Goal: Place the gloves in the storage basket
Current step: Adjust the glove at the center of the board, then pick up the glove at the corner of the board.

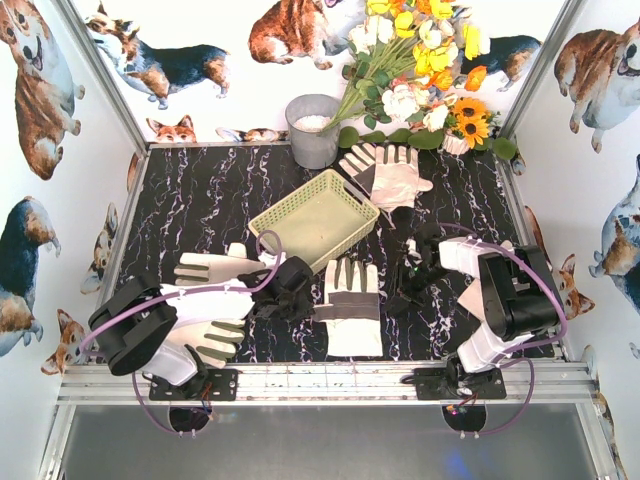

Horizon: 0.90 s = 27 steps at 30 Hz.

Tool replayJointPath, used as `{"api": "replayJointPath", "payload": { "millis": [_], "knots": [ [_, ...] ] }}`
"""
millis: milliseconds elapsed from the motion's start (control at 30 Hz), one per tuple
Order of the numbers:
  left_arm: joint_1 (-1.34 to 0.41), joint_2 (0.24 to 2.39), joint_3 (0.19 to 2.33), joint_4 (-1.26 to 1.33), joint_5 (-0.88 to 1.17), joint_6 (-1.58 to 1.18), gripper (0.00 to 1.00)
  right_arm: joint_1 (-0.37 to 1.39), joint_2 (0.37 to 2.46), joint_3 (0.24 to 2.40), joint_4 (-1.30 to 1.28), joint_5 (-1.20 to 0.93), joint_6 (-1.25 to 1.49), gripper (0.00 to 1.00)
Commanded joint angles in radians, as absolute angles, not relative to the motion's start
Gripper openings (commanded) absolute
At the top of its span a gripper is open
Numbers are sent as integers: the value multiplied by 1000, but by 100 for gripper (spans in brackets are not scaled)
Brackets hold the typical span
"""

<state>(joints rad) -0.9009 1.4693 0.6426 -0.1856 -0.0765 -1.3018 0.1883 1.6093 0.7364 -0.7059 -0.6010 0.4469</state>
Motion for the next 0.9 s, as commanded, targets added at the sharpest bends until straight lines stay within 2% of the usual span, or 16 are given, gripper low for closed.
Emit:
{"api": "replayJointPath", "payload": {
  "millis": [0, 67, 100, 133, 200, 400, 633, 867],
  "knots": [
    [-899, 1485, 709, -318, -78, -1237, 0, 194, 1550, 738, -684, -561, 444, 28],
    [-899, 1481, 735, -337, -86, -1218, 0, 193, 1516, 740, -699, -557, 448, 32],
    [-899, 1480, 744, -353, -90, -1210, 8, 193, 1499, 745, -709, -552, 449, 34],
    [-899, 1480, 778, -374, -95, -1202, 21, 193, 1479, 753, -723, -549, 449, 36],
    [-899, 1480, 827, -429, -106, -1182, 36, 193, 1441, 776, -755, -542, 451, 41],
    [-905, 1392, 924, -642, -183, -1150, 60, 193, 1314, 865, -861, -505, 459, 52],
    [-857, 1207, 923, -963, -289, -1235, 61, 189, 1211, 926, -932, -495, 479, 55],
    [-486, 1013, 799, -1071, -295, -1180, 61, 180, 1130, 971, -982, -490, 505, 56]
  ]
}}
